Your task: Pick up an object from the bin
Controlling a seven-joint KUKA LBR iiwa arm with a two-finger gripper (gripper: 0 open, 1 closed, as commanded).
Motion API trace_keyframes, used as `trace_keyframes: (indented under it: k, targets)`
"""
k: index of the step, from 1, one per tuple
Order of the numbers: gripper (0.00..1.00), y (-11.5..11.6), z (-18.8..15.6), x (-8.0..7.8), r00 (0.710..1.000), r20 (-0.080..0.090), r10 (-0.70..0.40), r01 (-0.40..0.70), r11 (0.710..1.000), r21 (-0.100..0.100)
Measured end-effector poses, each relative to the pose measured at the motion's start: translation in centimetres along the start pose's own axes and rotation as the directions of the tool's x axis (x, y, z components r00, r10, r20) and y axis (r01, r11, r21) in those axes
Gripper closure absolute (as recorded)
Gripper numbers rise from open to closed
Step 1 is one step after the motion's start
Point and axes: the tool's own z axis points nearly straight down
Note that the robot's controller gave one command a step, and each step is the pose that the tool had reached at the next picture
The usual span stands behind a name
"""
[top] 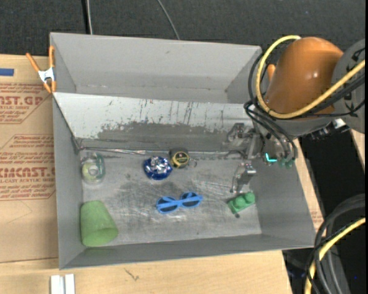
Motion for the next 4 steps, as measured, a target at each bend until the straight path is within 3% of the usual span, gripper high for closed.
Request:
trace_keyframes:
  k: [1,2,3,4]
  targets:
    - [0.00,12.9,8.8,-4.3,0.963,0.006,-0.271,0.271,0.963,-0.001]
    - [0.00,12.0,13.1,-3.3,0.980,0.027,-0.199,0.199,0.980,0.000]
    - [0.00,12.3,6.2,0.6,0.923,0.012,-0.384,0.384,0.923,0.003]
    - [0.00,10.4,13.3,-3.1,0.833,0.016,-0.554,0.554,0.833,0.005]
